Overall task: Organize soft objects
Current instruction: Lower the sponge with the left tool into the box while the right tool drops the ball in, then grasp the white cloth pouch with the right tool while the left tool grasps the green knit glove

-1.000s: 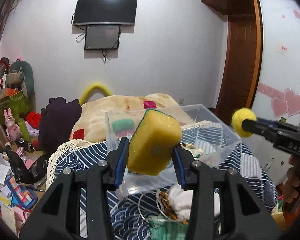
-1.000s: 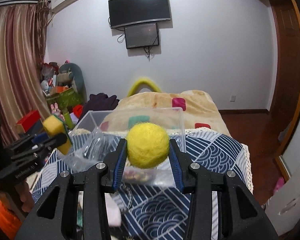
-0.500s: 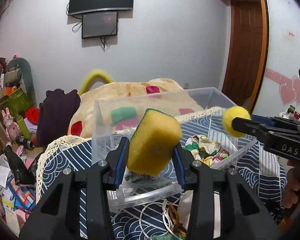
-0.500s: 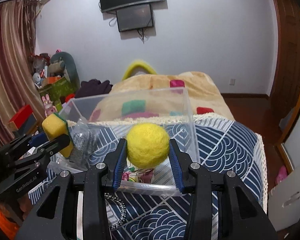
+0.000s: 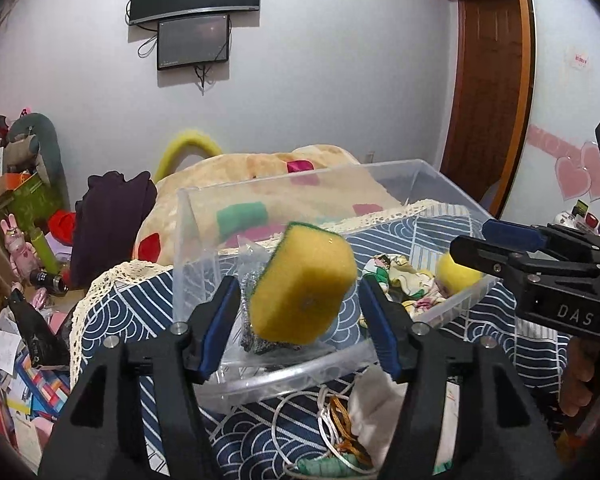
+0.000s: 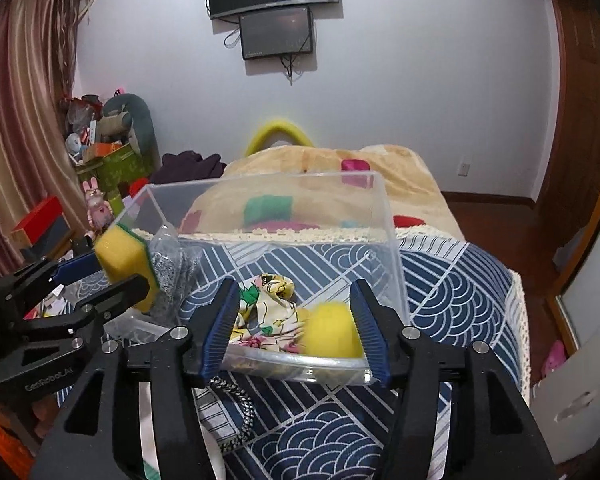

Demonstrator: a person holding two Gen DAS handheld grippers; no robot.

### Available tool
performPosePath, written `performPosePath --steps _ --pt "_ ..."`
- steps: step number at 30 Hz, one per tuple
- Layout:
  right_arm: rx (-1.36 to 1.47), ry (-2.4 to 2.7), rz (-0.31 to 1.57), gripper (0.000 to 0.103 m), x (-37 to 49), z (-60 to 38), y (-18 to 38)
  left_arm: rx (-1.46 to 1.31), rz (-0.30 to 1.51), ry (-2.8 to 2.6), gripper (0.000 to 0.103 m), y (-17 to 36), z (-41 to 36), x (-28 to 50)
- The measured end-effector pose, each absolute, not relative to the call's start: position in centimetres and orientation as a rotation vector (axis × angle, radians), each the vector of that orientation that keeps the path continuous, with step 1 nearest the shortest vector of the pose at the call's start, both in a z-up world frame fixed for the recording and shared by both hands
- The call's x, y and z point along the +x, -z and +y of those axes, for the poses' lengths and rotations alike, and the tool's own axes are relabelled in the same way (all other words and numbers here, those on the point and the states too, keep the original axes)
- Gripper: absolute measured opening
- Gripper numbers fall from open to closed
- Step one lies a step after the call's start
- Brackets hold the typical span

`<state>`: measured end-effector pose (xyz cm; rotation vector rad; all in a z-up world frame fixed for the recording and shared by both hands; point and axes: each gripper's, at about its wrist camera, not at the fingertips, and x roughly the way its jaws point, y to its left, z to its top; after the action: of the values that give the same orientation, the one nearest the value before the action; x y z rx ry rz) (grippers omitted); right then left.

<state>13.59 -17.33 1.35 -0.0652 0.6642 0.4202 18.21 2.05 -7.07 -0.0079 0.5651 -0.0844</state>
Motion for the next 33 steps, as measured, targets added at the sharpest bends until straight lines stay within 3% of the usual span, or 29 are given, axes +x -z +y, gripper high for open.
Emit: performPosePath --steps 4,6,8,16,28,33 --pt "-0.053 -0.425 0.613 0.065 12.2 -17.9 -2.9 -0.018 0.531 0.075 0.084 5.9 2.2 16.8" --pt "-0.053 -0.437 0.588 0.07 11.3 -18.2 -3.6 -0.018 0.508 0.069 0.097 5.2 2.2 15.9" --pt "-0.055 -0.448 0.57 0.071 10.3 -18.5 -4.0 -0.022 0.489 0.064 0.101 4.7 2.4 14.9" --pt "-0.064 -0.509 0.6 0.071 8.2 -18.6 -2.8 -0.031 0.536 0.064 0.102 6.0 2.9 12.0" --pt "-0.134 -0.619 0.794 0.07 7.8 -15.3 3.2 -0.038 0.717 0.084 0.102 12.4 2.7 11.2" --pt "-0.147 -0.659 0.853 0.055 8.2 -14.4 4.4 -0.024 0.73 0.112 0.102 13.2 2.2 10.8"
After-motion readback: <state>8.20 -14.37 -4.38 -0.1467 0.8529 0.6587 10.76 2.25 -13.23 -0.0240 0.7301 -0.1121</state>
